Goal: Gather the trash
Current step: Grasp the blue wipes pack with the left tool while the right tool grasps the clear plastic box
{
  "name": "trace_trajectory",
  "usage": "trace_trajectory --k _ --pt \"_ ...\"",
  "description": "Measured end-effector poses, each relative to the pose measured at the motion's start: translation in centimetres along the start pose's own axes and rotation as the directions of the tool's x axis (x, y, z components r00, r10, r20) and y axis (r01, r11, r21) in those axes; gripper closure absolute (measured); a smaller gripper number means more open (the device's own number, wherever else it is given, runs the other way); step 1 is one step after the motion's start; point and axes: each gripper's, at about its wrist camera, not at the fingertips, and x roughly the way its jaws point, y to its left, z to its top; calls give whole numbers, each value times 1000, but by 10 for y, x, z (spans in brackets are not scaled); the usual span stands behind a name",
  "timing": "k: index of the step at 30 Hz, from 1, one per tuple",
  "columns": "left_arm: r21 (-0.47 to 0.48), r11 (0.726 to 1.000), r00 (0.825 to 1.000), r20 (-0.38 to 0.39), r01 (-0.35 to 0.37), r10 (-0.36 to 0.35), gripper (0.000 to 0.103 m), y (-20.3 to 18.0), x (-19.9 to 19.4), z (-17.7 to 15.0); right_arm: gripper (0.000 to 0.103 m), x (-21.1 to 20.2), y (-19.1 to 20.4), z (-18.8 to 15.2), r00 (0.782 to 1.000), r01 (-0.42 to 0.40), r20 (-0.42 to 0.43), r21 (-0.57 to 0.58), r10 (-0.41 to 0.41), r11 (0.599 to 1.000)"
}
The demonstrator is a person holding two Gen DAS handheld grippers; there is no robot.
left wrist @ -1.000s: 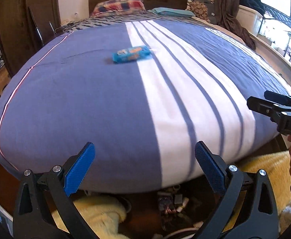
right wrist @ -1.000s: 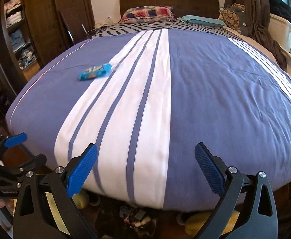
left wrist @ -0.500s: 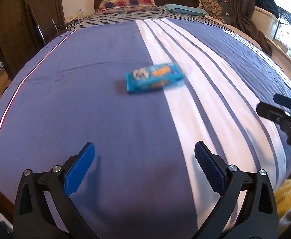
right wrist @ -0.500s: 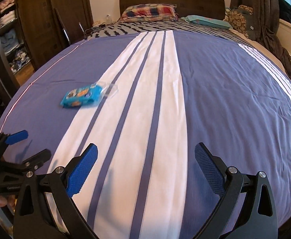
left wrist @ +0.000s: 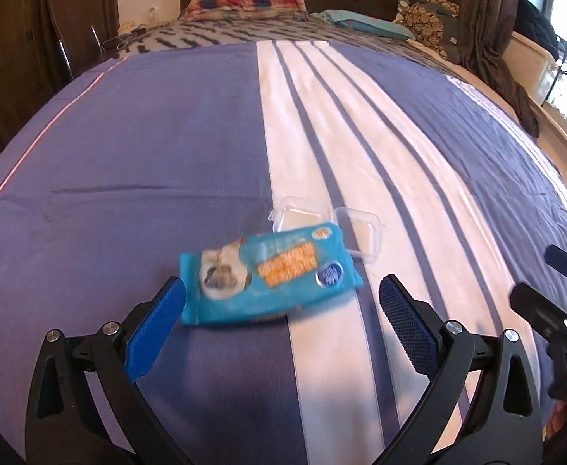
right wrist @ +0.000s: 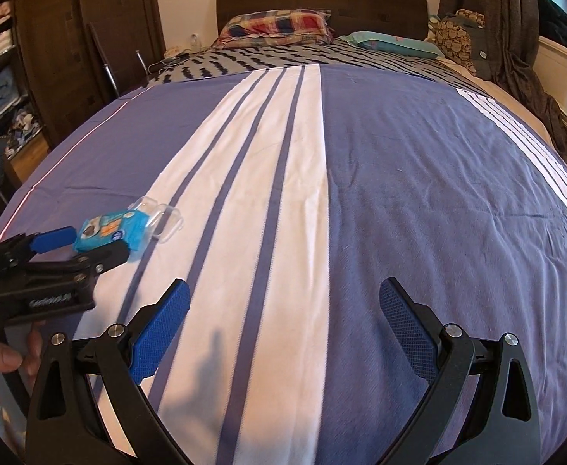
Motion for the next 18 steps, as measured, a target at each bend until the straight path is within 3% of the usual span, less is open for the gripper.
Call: trace_trajectory --k 4,10,12,18 --pt "-3 1000 1000 -18 -12 12 11 5 12 3 5 3 -1 3 1000 -4 2 -9 4 1000" --pt "5 999 999 -21 -33 33 47 17 10 7 5 12 3 8 1000 4 -10 -30 -4 1000" --pt "9 999 998 -23 -51 51 65 22 10 8 5 12 7 11 1000 7 -9 -38 -7 999" --pt "21 998 998 -22 -55 56 85 38 13 9 5 12 23 20 1000 -1 0 -56 1 998"
